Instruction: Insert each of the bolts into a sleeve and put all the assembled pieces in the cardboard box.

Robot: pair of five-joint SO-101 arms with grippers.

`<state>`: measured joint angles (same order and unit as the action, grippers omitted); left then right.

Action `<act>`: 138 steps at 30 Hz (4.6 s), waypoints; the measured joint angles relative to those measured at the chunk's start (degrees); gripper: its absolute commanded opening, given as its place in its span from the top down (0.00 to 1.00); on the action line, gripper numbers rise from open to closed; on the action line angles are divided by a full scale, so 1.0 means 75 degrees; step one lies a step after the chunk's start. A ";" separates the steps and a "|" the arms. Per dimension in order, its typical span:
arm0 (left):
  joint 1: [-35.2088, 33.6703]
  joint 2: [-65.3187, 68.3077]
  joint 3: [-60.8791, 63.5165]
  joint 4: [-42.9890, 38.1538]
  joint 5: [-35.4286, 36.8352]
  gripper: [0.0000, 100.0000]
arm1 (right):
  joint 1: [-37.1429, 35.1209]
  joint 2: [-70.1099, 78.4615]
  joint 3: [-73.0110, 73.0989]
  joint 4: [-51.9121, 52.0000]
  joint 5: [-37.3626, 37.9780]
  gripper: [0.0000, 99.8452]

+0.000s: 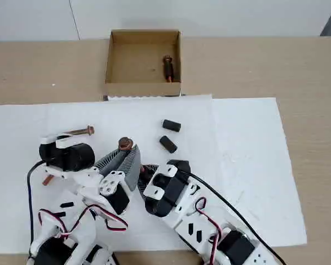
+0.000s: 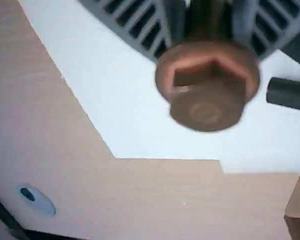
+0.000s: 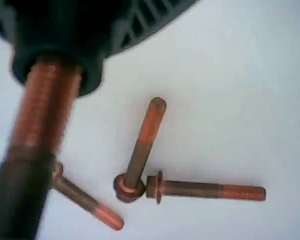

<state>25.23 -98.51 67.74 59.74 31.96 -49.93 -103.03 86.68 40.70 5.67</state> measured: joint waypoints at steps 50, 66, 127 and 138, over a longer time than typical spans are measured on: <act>0.0059 0.0023 -0.1231 0.1500 -0.2215 0.98 | 0.0504 -0.0012 -0.0047 -0.0352 0.0012 1.00; -0.3552 0.0012 0.0270 0.0938 -0.4759 0.99 | 0.3411 0.0023 -0.0117 0.0305 0.0012 1.00; -0.4009 0.0105 0.3317 -0.0211 -0.4888 0.99 | 0.3727 2.0232 -1.6762 -0.1606 0.2086 0.98; -0.4009 0.0105 0.3317 -0.0211 -0.4888 0.99 | 0.3727 1.9634 -1.6856 0.0223 0.2098 1.00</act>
<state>-4.84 -97.71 92.62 58.15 -4.70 -21.98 44.22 -39.74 42.37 21.41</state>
